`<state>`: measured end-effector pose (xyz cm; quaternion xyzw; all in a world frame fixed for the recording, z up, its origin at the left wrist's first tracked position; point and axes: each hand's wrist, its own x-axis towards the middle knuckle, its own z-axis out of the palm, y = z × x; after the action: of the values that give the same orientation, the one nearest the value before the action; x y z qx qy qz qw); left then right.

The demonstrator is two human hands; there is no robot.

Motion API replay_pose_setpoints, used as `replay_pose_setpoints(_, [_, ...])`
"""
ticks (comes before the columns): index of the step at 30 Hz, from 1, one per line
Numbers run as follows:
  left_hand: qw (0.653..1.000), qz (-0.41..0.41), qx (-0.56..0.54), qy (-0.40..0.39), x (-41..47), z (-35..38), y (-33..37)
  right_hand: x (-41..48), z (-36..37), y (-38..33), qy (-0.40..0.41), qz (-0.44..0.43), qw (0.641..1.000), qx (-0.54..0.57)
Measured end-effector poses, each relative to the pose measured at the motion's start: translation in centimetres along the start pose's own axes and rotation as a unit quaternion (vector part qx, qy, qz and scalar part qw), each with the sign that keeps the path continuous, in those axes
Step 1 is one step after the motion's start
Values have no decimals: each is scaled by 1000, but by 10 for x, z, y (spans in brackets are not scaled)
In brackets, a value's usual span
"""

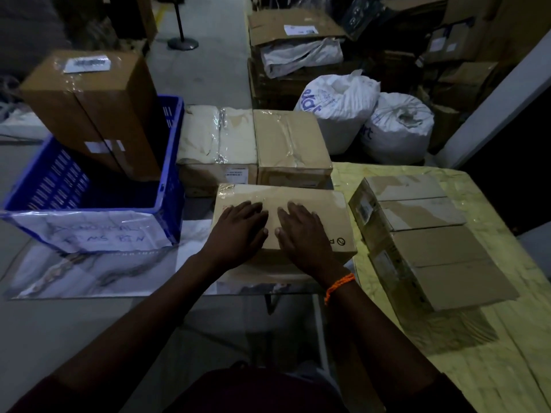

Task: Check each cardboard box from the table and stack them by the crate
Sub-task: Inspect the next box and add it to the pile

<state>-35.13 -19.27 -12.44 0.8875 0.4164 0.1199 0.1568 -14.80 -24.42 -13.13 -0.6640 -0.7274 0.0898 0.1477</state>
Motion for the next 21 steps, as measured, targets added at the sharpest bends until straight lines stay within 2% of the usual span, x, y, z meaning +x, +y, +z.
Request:
replay_pose_setpoints(3, [1000, -5, 8, 4, -20, -7, -5, -23, -6, 16, 69, -23, 997, 24])
replay_pose_setpoints(5, [1000, 3, 15, 13, -36, -9, -7, -41, -5, 28, 133, -1, 990, 41])
replay_pose_setpoints(7, [999, 14, 34, 17, -51, -4, -9, -56, -2, 34, 162, 24, 986, 42])
replay_pose_setpoints(12, [999, -11, 17, 29, -57, 15, -9, -66, 10, 36, 180, 23, 983, 11])
replay_pose_setpoints(21, [996, -27, -14, 82, -37, -1, -10, -45, -15, 40, 183, 41, 980, 58])
